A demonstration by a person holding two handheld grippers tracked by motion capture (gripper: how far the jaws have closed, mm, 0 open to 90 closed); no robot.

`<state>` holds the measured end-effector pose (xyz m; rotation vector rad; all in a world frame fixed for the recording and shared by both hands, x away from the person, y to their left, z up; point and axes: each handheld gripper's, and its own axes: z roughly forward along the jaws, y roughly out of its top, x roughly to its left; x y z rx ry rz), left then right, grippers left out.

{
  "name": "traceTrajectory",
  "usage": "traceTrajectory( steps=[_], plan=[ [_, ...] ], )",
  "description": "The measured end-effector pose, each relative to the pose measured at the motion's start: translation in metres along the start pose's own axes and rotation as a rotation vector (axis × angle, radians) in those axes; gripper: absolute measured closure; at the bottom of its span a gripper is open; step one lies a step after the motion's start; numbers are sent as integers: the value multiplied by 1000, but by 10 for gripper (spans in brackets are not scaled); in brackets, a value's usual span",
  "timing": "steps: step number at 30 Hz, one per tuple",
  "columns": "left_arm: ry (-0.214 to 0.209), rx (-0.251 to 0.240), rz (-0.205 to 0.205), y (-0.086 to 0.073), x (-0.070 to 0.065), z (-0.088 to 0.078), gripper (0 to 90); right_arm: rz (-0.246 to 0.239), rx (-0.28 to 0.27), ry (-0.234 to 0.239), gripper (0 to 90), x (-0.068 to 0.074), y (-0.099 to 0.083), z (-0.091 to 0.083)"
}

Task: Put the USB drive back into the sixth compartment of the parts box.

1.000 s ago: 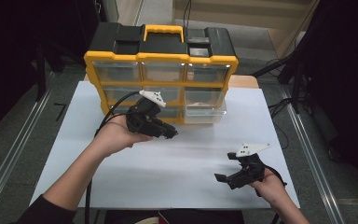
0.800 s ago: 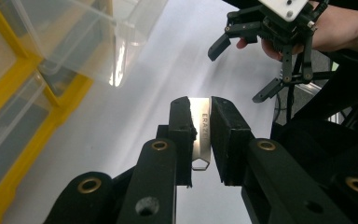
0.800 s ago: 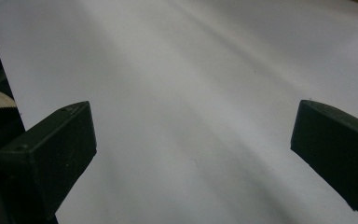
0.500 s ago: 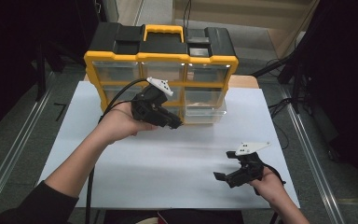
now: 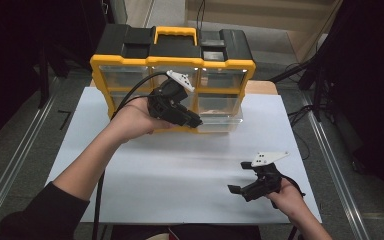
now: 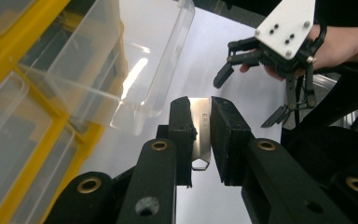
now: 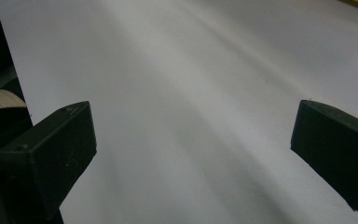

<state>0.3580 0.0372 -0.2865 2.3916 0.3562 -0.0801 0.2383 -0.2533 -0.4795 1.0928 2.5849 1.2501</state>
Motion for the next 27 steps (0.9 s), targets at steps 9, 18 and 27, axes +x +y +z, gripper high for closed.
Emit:
traceTrajectory(
  steps=[9, 18, 27],
  plan=[
    [9, 2, -12, 14, 11, 2, 800, 0, 1, -1, 0, 0, 0, 0],
    [35, -4, -12, 22, 23, 8, 800, -1, 1, -1, 0, 0, 0, 1],
    [54, -5, -9, 30, 25, 14, 799, -5, 1, -3, 0, 1, 0, 1]
  ],
)
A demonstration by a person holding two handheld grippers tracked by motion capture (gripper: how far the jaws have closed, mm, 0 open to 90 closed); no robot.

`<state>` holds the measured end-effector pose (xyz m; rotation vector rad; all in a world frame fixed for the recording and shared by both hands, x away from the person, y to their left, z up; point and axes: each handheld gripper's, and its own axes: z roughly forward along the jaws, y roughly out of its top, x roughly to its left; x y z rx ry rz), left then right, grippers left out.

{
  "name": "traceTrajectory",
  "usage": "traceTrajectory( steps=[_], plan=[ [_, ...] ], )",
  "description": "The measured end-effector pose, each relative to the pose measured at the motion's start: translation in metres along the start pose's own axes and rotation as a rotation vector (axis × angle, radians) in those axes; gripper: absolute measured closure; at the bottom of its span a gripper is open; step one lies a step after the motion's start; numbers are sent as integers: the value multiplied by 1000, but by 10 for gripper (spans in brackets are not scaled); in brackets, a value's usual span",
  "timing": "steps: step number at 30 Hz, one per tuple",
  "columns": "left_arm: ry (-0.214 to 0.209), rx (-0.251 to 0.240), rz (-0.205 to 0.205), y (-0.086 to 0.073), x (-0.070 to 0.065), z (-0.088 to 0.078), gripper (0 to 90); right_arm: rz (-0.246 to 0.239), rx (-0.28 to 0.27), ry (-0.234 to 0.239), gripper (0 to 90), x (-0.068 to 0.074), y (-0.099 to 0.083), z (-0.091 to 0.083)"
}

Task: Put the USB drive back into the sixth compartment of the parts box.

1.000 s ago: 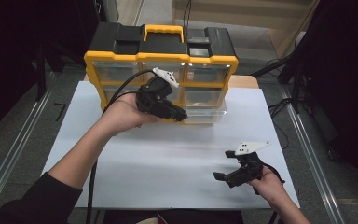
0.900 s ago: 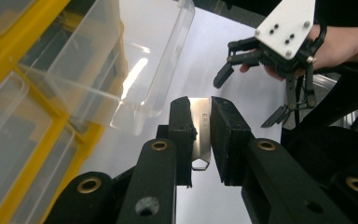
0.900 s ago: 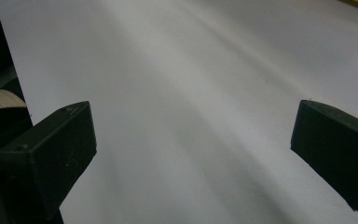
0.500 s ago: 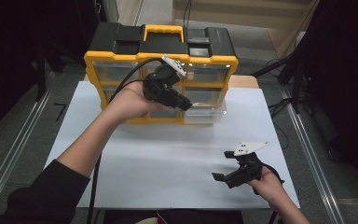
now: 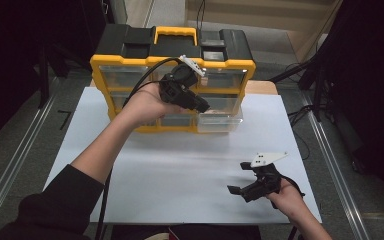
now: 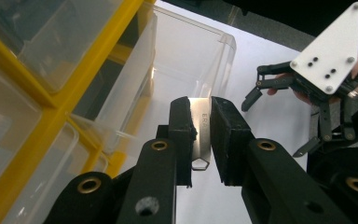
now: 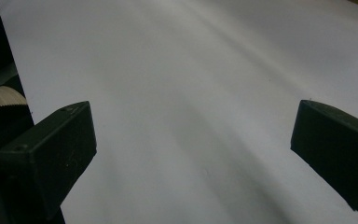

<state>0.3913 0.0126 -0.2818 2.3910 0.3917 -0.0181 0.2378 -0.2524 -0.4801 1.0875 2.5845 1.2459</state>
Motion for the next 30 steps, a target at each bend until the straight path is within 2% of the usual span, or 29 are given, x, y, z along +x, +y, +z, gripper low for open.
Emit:
traceTrajectory(
  steps=[7, 15, 25, 30],
  plan=[
    [33, 14, 7, 8, 2, 9, 799, -2, 3, 1, 0, 0, -1, -1],
    [46, 19, 7, 13, 5, 21, 799, 9, 2, 0, 0, 1, -3, -2],
    [48, 20, 16, 22, 8, 36, 798, 14, 2, -5, 0, 1, -5, -4],
    [34, 30, 22, 24, 6, 43, 798, 16, 0, -4, 0, 2, -6, -5]
  ],
)
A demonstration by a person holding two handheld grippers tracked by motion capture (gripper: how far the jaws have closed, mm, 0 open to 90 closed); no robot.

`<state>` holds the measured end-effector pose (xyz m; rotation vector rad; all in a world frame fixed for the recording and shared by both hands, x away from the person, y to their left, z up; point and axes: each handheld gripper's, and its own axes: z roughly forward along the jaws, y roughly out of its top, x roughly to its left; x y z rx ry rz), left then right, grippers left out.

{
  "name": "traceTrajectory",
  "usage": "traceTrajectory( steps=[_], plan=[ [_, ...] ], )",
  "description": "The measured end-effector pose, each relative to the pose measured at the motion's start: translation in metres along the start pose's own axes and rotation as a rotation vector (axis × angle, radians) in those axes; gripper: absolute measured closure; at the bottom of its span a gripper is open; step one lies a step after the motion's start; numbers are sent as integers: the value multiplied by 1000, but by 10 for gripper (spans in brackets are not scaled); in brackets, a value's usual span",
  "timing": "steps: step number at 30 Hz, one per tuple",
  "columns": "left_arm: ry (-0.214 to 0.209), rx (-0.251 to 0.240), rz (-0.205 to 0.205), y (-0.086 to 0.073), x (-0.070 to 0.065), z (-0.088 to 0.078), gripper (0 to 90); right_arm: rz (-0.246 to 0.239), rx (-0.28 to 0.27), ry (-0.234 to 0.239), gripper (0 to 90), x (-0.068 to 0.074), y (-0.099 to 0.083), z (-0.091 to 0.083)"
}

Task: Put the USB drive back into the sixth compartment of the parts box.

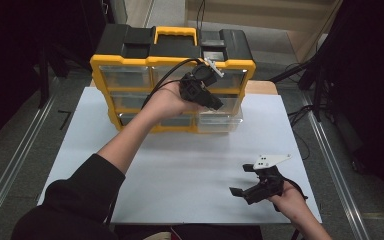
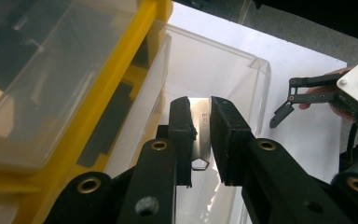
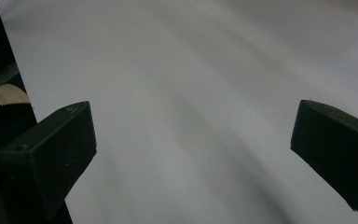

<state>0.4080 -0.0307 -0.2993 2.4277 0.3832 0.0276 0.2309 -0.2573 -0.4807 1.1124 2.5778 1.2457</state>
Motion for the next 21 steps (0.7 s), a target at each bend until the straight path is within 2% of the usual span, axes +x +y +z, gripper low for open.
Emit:
traceTrajectory(
  steps=[8, 15, 17, 19, 21],
  plan=[
    [-8, -22, -5, 2, -1, 3, 783, 3, 2, -2, 0, -1, 0, -1],
    [-46, -36, -27, -1, -5, -8, 637, 2, 5, -2, 0, 0, -1, 0],
    [-47, -34, -44, -3, -7, -12, 568, 0, 6, -3, 0, 0, -1, 0],
    [-66, -47, -70, -7, -9, -20, 505, 4, 4, -7, 0, 0, -1, -1],
    [-82, -46, -76, -11, -10, -26, 466, 6, 3, -8, 0, -1, -2, -1]
  ],
)
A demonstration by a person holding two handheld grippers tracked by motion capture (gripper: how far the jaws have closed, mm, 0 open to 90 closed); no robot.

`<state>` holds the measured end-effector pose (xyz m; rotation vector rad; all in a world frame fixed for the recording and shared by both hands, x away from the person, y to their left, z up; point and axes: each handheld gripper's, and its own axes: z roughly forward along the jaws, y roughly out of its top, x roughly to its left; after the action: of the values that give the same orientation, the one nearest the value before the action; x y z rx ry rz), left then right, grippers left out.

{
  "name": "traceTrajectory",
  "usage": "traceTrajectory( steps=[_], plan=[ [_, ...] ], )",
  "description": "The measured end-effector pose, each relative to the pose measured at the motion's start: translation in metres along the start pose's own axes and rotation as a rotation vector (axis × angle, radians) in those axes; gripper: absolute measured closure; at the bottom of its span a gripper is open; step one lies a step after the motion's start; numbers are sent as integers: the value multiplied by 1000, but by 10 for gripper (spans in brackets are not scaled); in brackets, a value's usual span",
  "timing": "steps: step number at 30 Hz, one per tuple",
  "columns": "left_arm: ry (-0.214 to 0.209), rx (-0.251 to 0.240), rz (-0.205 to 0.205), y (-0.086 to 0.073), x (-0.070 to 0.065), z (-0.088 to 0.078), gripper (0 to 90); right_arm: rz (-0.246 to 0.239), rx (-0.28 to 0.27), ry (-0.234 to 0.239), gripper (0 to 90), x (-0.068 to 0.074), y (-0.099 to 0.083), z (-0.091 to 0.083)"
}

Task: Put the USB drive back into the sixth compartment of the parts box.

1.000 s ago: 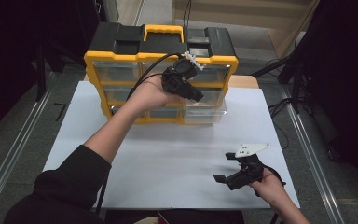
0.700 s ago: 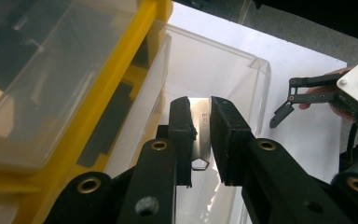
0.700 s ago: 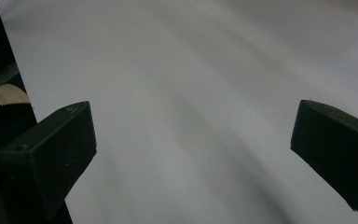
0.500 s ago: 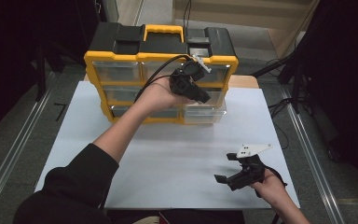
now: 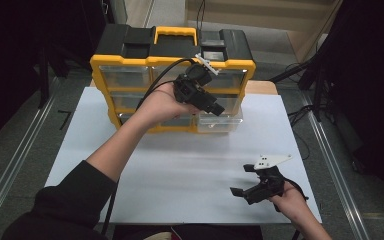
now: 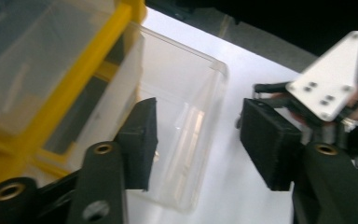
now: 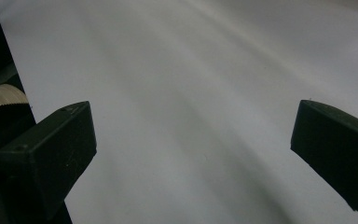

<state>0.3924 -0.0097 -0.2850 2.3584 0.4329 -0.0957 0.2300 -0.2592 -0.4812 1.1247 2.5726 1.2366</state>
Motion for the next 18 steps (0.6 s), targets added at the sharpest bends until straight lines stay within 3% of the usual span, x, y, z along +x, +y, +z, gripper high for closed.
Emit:
traceTrajectory(
  steps=[7, 18],
  plan=[
    [-16, -12, -17, -15, -2, -18, 399, -3, 3, -1, 0, 0, 0, 1],
    [-29, -32, -30, -41, -9, -36, 382, 6, 6, -7, 0, -1, 0, 1]
  ],
)
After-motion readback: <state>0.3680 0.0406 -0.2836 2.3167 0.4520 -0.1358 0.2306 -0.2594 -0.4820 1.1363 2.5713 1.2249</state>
